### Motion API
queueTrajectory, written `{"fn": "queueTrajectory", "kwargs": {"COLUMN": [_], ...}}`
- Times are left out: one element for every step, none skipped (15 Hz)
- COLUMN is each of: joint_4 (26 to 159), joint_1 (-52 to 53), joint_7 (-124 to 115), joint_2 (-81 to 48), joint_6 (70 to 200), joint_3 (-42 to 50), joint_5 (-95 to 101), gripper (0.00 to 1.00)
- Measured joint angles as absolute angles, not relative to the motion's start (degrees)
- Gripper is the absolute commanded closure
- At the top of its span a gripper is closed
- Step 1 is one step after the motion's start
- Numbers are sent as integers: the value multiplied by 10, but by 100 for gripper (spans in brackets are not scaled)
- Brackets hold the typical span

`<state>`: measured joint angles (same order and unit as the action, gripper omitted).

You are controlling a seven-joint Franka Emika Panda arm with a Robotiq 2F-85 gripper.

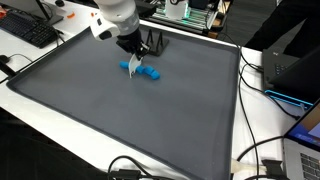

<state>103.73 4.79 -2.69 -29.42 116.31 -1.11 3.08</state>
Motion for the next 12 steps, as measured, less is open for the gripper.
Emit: {"fn": "queueTrajectory", "kwargs": {"joint_4": [1038,1038,1038,1038,1038,1038,1039,1040,1040,1042,1044,1046], "joint_1": [48,48,48,48,48,48,48,48,48,48,48,47], "joint_7": [-27,-27,-27,-27,-27,-27,-27,-27,-27,-27,-27,-27], "joint_2": [-294,-294,-294,-294,-294,-293,-293,-292,-292,-291,-290,-289], "joint_6": [1161,1158,1155,1152,1149,1145,1143,1142,1141,1141,1140,1140], "joint_3": [-11,-11,-12,-12,-12,-12,-12,-12,-12,-12,-12,-12], "joint_5": [31,31,31,31,31,31,31,31,30,30,30,29], "gripper": [99,99,99,99,99,99,99,99,99,99,99,99]}}
